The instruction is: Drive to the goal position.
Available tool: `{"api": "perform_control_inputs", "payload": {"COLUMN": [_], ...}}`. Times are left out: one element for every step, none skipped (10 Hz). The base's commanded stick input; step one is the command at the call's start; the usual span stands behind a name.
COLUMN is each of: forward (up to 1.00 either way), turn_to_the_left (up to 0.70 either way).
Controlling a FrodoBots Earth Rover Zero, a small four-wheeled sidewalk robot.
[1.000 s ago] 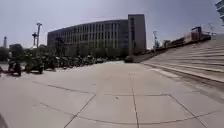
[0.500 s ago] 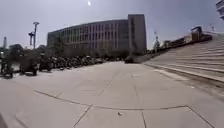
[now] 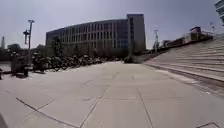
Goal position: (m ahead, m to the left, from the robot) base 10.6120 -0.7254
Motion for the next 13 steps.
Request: {"api": "perform_control_inputs", "payload": {"forward": [1.00, 1.00, 1.00, 1.00, 1.00, 1.00, 1.00, 1.00, 1.00, 1.00, 1.00, 1.00, 1.00], "turn_to_the_left": [0.00, 0.00, 0.00, 0.00, 0.00, 0.00, 0.00, 0.00, 0.00, 0.00, 0.00, 0.00, 0.00]}}
